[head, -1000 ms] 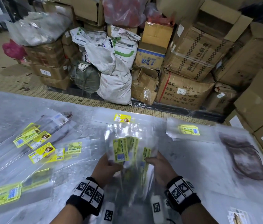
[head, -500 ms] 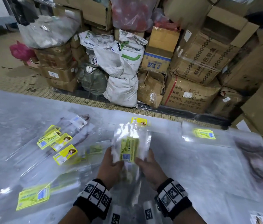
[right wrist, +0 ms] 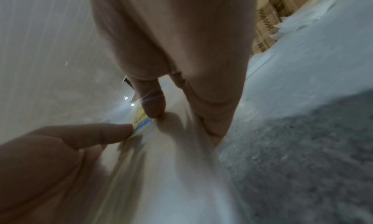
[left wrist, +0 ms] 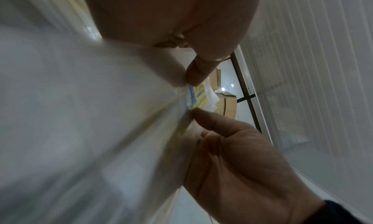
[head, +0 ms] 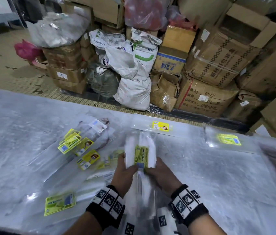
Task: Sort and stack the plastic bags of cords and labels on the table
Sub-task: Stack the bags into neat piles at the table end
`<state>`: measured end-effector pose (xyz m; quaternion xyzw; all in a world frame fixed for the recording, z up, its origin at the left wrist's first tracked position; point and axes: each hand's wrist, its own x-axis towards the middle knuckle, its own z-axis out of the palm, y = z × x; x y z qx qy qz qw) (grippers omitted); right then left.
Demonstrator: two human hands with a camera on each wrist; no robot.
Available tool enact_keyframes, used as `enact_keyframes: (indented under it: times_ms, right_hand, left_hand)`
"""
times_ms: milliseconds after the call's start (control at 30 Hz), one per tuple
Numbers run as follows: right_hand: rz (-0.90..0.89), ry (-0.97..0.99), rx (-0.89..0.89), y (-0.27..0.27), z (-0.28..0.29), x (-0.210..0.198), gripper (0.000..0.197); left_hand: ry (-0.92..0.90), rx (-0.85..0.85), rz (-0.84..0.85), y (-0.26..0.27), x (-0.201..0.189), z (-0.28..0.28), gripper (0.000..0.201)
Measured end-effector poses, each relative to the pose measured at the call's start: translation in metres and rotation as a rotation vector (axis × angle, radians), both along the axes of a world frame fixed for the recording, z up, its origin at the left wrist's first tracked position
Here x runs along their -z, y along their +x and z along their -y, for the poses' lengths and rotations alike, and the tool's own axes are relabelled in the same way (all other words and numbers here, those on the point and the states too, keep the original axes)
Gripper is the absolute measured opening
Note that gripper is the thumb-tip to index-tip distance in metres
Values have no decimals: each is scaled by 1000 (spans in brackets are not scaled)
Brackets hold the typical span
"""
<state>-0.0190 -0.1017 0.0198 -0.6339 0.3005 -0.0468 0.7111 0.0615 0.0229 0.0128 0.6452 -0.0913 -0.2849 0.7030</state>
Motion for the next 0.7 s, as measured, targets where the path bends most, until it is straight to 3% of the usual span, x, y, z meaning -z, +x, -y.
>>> enact_keyframes:
  times_ms: [133, 233, 300, 400, 500, 600, 700]
  right_hand:
    - [49, 173, 9, 4, -8, 2, 40]
    - [52, 140, -99, 15, -25, 4, 38]
    - [68, 82, -170, 20, -34, -1, 34]
    - [106, 86, -116, 26, -40, -3, 41]
    - [57, 147, -7, 31, -39, 13, 47]
    - [-48, 163, 58, 30, -39, 27, 40]
    - [-130, 185, 94, 24, -43, 39, 34]
  left_hand:
    - [0, -53, 9, 4, 1, -14, 35]
    - [34, -84, 37, 5, -1, -27, 37]
    - [40, -51, -44, 10, -3, -38, 38]
    - [71, 47, -158, 28, -5, -65, 24]
    - [381, 159, 115, 54, 3, -103, 18]
    - [846, 386, 542, 72, 13, -139, 41]
    - [972, 493, 620, 70, 21, -154, 49]
